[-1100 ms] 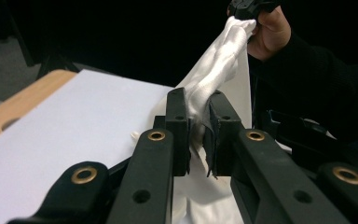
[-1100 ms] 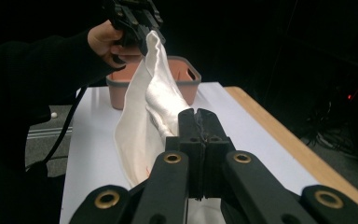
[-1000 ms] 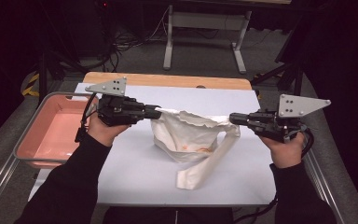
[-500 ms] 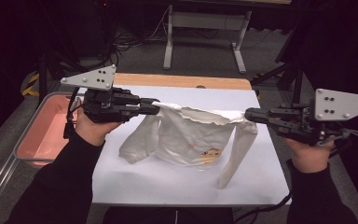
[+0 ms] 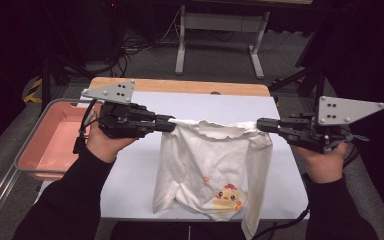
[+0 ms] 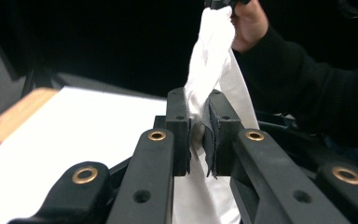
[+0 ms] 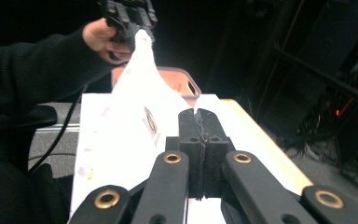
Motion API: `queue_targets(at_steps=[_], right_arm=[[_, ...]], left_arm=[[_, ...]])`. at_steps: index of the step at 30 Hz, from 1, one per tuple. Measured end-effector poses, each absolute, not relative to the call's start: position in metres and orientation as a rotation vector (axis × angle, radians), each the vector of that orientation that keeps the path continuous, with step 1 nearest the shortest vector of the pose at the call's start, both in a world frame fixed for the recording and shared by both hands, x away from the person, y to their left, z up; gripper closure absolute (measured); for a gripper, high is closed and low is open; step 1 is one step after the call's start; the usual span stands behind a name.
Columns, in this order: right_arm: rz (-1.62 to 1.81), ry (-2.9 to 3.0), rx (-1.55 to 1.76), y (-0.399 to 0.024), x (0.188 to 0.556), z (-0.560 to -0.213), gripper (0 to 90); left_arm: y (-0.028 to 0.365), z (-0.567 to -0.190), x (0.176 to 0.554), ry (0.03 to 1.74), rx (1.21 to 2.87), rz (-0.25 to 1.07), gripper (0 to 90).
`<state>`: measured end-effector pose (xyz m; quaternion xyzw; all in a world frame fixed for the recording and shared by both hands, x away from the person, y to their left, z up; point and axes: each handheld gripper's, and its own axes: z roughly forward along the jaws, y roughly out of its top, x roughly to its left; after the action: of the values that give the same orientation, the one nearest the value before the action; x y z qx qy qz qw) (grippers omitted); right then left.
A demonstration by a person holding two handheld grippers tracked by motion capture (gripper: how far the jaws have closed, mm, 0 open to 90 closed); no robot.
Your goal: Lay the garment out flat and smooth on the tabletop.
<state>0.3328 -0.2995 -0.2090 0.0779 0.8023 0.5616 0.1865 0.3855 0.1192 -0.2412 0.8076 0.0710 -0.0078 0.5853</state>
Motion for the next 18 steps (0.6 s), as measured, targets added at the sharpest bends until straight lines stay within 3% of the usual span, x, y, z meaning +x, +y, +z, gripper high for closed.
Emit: queue_targets(at_steps=[18], right_arm=[[1.551, 2.272, 0.497, -0.303, 0.427, -0.25, 89.6]], left_arm=[[0.106, -0.273, 0.459, 0.407, 1.893, 0.045, 81.8]])
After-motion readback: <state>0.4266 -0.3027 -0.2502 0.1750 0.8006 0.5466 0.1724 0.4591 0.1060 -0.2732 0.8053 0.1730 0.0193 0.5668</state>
